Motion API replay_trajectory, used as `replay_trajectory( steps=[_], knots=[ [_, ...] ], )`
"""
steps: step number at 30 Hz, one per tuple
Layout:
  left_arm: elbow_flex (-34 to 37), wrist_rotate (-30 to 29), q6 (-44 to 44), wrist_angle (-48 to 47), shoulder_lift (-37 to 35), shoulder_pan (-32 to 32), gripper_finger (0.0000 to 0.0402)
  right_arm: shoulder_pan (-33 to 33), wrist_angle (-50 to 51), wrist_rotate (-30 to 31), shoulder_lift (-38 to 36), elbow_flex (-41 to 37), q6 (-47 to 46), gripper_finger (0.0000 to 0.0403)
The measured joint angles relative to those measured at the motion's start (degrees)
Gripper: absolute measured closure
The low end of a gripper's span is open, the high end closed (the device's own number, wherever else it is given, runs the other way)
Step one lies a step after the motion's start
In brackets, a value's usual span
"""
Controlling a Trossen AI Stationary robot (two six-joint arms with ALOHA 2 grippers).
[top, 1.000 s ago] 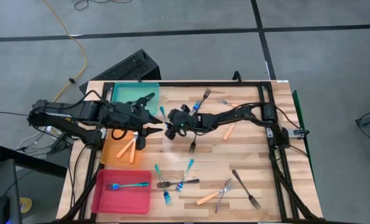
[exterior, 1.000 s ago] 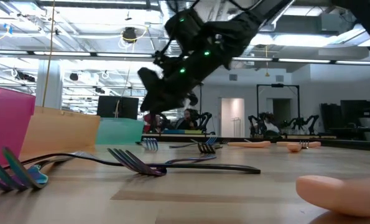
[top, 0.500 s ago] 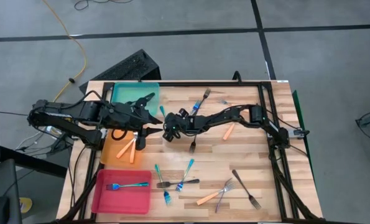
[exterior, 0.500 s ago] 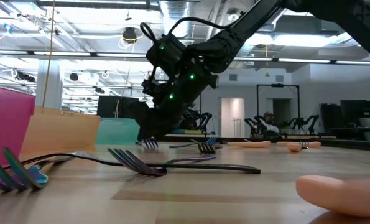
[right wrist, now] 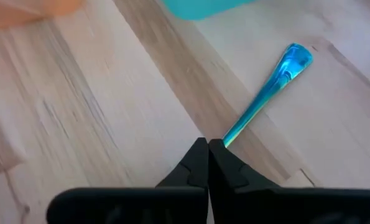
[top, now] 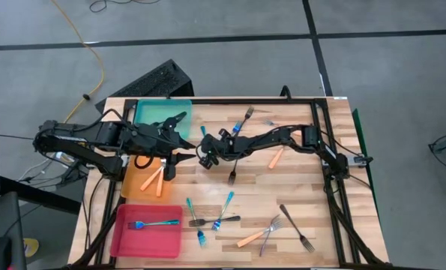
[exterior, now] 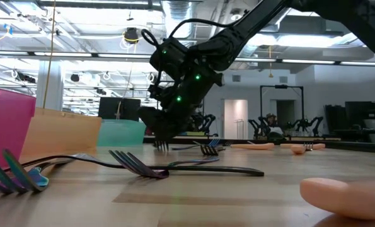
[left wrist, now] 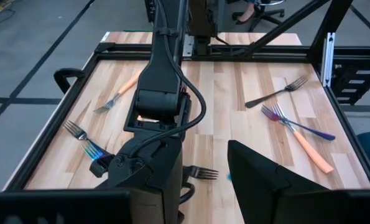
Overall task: Sort silverware by color (type)
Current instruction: Put the blue fork into the pink bin
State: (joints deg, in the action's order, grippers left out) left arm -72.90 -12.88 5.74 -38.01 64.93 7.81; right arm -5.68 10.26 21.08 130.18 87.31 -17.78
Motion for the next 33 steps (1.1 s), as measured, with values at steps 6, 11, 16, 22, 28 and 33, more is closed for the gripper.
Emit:
replay_trajectory(
  steps=[6,11,16,22,28,33],
  knots=[
    [0.00,-0.09,-0.01,-0.35,0.00,0.00,0.0287,1.23,2.64,0.81,-2.43,-0.38,0.35,0.0389],
    [0.00,-0.26,0.39,-0.71,0.00,0.00,0.0287,2.56,7.16,0.41,-6.41,-0.71,1.73,0.0389],
    [0.02,-1.83,-0.61,-0.62,-0.13,-0.02,0.0287,3.90,6.52,1.72,-11.69,-0.68,3.23,0.0389],
    [0.04,-2.89,-0.44,0.12,-1.60,0.16,0.0287,5.05,9.43,2.66,-16.10,-0.70,5.66,0.0382],
    [0.04,-2.99,-0.04,1.05,-2.08,0.22,0.0287,4.27,10.57,2.75,-15.07,-0.79,2.29,0.0286],
    [0.04,-2.84,-0.09,1.41,-2.05,0.22,0.0287,3.14,8.76,1.14,-11.45,-0.32,1.01,0.0199]
  ],
)
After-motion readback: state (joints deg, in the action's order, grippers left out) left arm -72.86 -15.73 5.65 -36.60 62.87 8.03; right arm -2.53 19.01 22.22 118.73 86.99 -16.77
